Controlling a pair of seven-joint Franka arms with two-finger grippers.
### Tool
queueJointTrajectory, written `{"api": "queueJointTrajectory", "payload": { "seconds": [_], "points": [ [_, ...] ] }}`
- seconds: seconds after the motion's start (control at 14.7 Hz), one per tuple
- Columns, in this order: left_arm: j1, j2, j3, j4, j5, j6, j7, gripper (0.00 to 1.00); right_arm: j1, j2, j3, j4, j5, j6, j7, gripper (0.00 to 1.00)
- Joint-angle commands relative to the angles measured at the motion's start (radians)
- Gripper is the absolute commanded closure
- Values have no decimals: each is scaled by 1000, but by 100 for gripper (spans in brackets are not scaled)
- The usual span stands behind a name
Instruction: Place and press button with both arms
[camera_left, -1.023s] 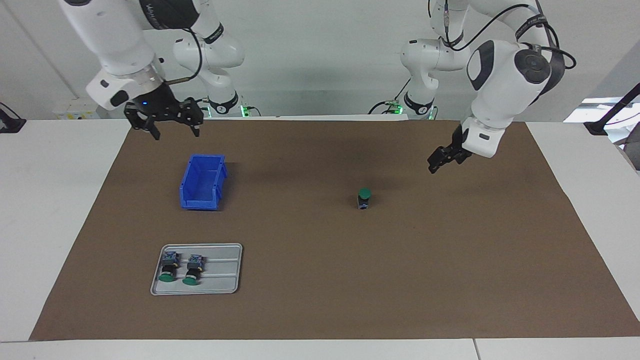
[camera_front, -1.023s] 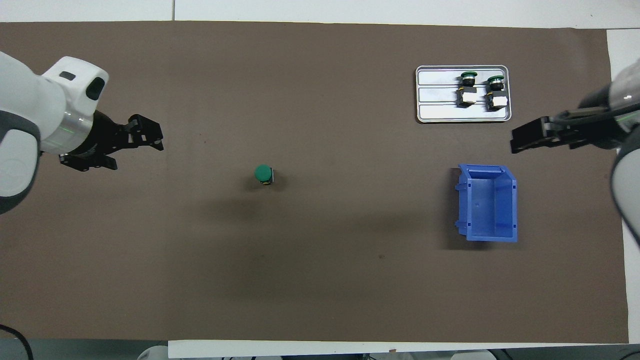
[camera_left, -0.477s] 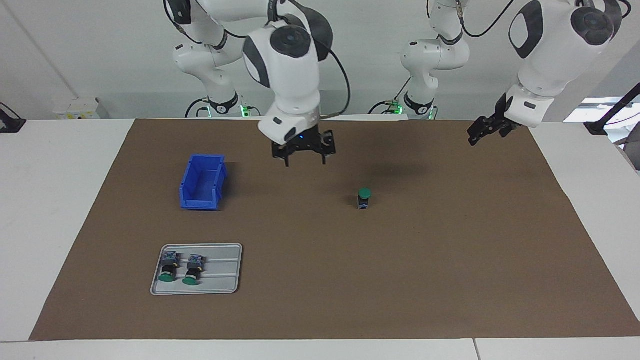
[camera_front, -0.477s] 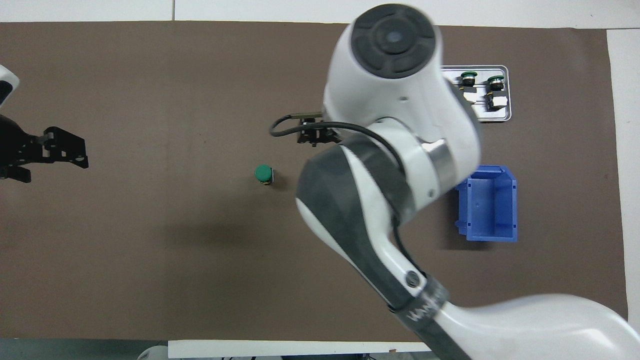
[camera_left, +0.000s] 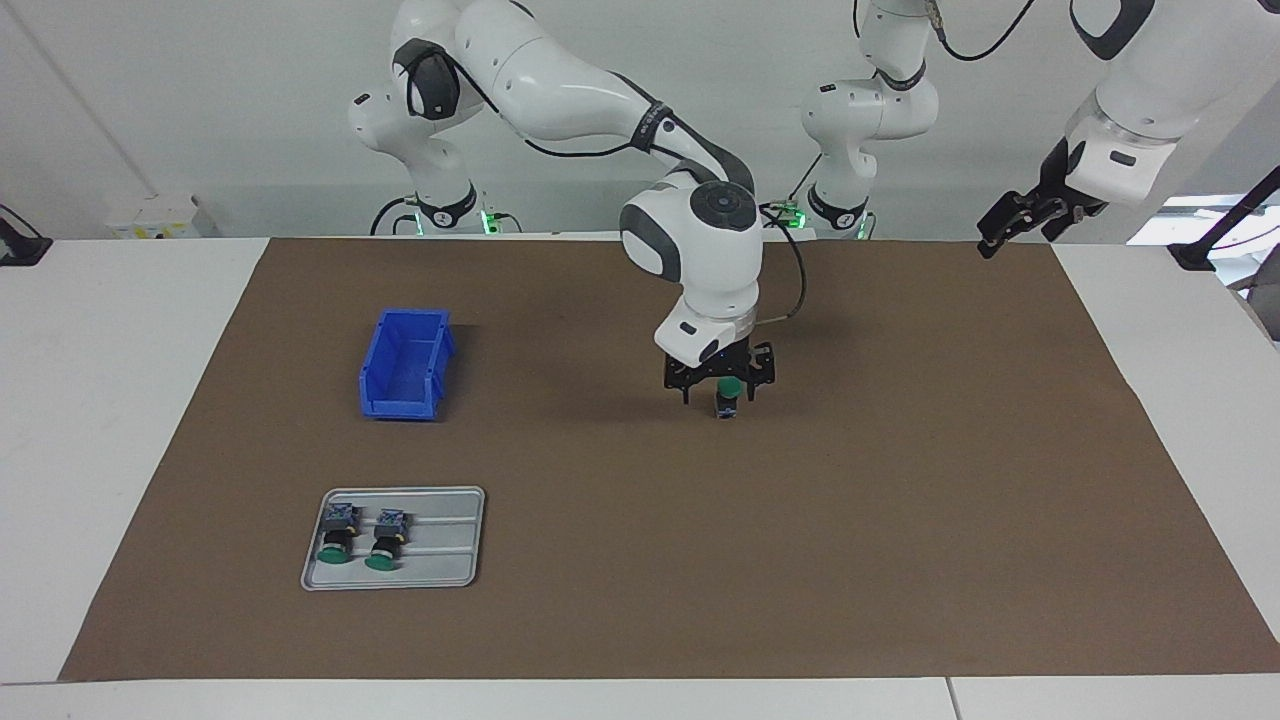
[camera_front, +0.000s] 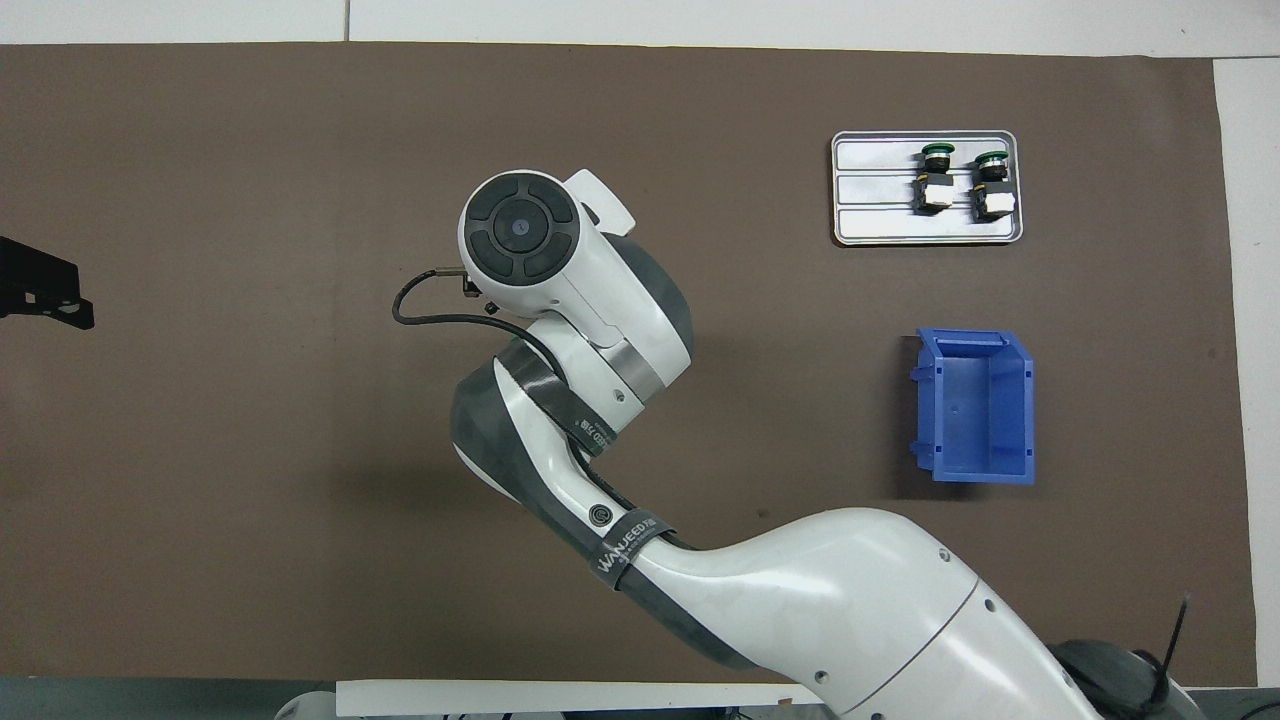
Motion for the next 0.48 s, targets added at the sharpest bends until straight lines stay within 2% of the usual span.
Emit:
{"api": "queueJointTrajectory", "payload": {
  "seconds": [0.0, 0.14, 0.41],
  "points": [
    [41, 29, -4, 37, 14, -10, 21, 0, 42, 21, -2, -15, -42, 33, 41, 1],
    [54, 29, -1, 37, 14, -3, 21, 0, 62, 39, 0, -31, -115, 72, 33, 1],
    [70, 25, 1, 27, 14, -3, 22, 0, 62, 36, 0, -104, -123, 153, 19, 1]
  ]
}}
